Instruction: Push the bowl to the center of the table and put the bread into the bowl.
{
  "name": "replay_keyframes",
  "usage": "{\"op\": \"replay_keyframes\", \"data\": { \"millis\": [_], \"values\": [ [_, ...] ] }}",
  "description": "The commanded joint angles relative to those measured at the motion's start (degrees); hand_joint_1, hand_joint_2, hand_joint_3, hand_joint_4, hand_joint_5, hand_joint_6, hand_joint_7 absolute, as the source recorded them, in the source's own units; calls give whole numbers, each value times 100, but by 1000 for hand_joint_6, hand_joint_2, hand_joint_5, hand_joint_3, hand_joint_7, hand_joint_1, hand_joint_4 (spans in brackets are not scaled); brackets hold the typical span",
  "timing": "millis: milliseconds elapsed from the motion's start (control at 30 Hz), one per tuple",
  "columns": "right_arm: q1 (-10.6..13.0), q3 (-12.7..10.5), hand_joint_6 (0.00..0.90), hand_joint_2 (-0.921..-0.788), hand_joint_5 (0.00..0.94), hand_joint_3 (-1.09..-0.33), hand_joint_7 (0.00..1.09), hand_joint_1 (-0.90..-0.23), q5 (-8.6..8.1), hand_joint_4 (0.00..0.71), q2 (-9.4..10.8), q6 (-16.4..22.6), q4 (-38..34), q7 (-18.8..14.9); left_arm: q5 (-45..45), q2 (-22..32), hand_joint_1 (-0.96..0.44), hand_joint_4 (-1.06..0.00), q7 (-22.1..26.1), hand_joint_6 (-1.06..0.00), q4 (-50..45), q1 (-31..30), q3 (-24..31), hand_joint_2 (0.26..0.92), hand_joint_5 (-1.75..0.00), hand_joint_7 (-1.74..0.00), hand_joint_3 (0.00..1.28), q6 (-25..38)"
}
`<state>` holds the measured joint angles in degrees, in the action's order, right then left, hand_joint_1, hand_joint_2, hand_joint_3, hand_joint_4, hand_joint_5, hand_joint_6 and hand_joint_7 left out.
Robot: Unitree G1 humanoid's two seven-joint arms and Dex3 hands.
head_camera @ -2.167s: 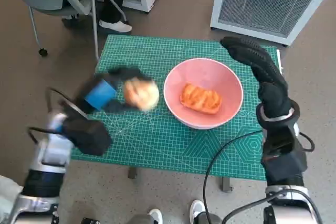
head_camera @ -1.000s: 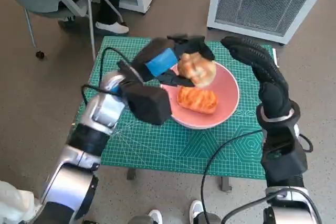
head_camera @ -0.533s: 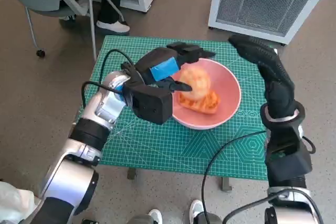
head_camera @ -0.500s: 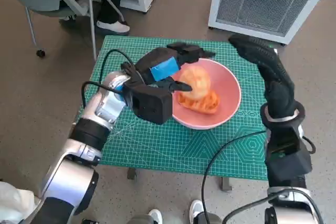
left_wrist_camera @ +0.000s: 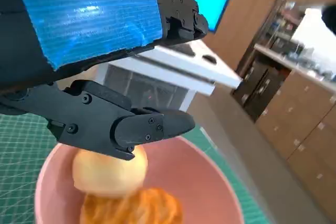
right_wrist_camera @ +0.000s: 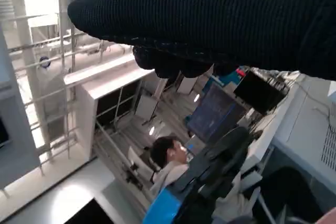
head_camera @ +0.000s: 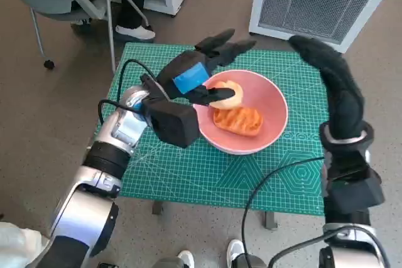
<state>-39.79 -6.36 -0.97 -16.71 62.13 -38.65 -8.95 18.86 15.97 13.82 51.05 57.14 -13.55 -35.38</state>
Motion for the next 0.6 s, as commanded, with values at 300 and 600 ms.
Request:
{"op": "replay_keyframes", "data": {
  "millis": [300, 600],
  "values": [
    [-320, -266, 192, -921, 0, -782, 226, -602, -306, 221, -5, -327, 125, 143, -2172, -602, -614, -472, -133, -503, -292, -379, 1520, 921, -81, -124, 524, -1099],
    [-675, -272, 204, -921, 0, -770, 207, -602, -745, 181, 22, -596, 320, -66, -1655, -616, -623, -421, -909, -424, -331, -352, 1703, 921, -33, -84, 571, -2060]
  ]
}}
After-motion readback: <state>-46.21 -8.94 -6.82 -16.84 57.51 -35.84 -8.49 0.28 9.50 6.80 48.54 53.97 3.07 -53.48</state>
